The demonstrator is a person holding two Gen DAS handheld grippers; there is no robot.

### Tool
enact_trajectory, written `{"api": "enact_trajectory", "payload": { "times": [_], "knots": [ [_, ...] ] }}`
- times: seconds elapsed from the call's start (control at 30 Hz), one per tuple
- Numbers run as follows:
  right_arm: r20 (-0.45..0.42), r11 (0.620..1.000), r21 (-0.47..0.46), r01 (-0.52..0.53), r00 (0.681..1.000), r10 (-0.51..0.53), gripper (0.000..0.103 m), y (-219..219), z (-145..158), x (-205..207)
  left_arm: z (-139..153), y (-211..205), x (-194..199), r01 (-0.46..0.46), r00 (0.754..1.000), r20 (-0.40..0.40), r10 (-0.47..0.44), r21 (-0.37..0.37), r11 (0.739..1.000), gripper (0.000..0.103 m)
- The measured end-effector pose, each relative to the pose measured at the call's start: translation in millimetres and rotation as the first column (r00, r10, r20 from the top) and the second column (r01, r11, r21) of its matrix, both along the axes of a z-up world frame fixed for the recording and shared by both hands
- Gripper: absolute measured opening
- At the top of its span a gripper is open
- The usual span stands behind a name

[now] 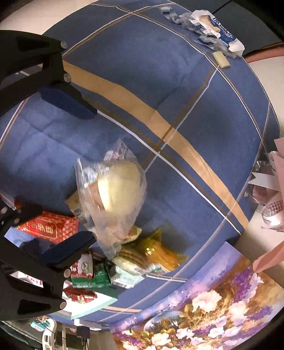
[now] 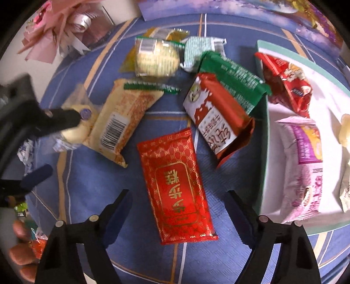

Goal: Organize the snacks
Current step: 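Grasp the clear bun bag with the left gripper while the right gripper grasps the red rectangular packet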

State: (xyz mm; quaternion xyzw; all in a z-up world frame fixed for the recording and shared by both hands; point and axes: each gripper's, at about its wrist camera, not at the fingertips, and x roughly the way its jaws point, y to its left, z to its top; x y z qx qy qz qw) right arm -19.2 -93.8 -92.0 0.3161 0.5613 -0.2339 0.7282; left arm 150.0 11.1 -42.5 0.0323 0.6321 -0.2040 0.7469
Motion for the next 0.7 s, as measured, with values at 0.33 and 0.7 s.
{"api": "enact_trajectory", "payload": {
  "times": [0.33, 0.7],
  "knots": [
    [-0.03, 0.999, -0.028, -0.022, 0.999, 0.022, 0.087, 3, -10, 22, 16, -12, 7, 0.013, 0.998, 0.056, -0.011, -0.033, 0.999, 0.101],
    [-0.057, 0.997, -0.057, -0.052, 0.997, 0.049, 0.084, 7, -9, 20, -30, -9, 20, -0.086, 0.993, -0.087, 0.083, -0.023, 0.996, 0.09]
  ]
}}
